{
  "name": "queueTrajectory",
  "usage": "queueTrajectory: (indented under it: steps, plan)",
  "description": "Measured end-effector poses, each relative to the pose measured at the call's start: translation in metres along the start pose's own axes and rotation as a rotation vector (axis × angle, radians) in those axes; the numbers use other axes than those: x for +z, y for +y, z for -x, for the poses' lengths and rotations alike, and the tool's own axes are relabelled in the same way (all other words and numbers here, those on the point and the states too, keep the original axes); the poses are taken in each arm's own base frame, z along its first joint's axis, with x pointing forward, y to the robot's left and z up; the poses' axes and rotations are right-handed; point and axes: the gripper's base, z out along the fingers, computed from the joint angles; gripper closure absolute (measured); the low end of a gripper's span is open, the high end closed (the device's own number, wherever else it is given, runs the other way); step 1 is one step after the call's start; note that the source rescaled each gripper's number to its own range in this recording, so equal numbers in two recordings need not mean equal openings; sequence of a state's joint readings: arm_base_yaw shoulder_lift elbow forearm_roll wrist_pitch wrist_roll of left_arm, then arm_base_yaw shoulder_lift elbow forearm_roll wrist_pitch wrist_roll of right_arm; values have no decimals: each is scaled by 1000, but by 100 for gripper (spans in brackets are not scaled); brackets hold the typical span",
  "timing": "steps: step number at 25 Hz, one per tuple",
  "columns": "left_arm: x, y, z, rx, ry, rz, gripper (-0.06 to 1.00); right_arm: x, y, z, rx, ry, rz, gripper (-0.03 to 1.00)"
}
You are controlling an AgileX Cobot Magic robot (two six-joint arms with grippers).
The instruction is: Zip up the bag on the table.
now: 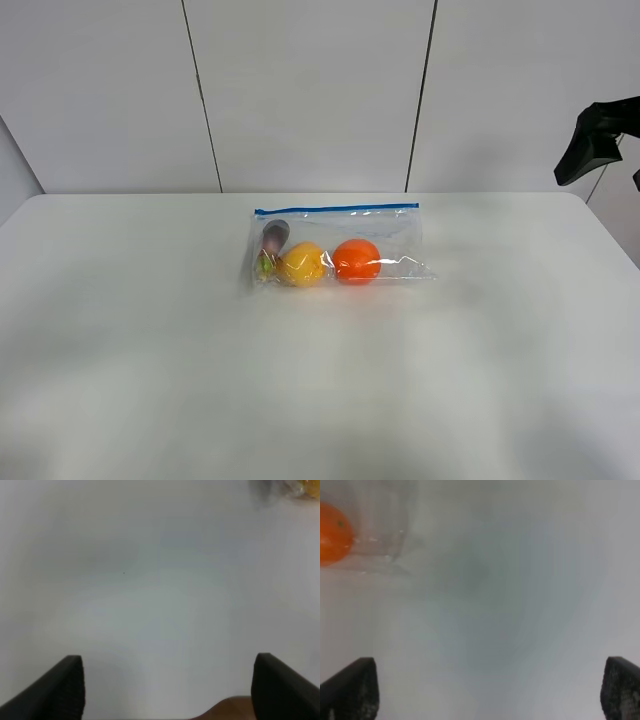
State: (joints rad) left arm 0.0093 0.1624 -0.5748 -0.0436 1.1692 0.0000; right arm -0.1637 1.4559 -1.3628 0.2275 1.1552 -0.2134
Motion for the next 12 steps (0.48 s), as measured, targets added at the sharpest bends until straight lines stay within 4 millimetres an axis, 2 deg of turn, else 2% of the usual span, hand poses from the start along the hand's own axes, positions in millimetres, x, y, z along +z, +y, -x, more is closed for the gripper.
queueTrajectory:
  steps: [7, 12]
  plan:
    - [0, 0, 0, 0, 0, 0, 11, -22, 11, -42, 4, -63, 7, -1]
    - [0, 0, 0, -5, 0, 0, 11, -31, 18, -86, 4, -49, 5, -1]
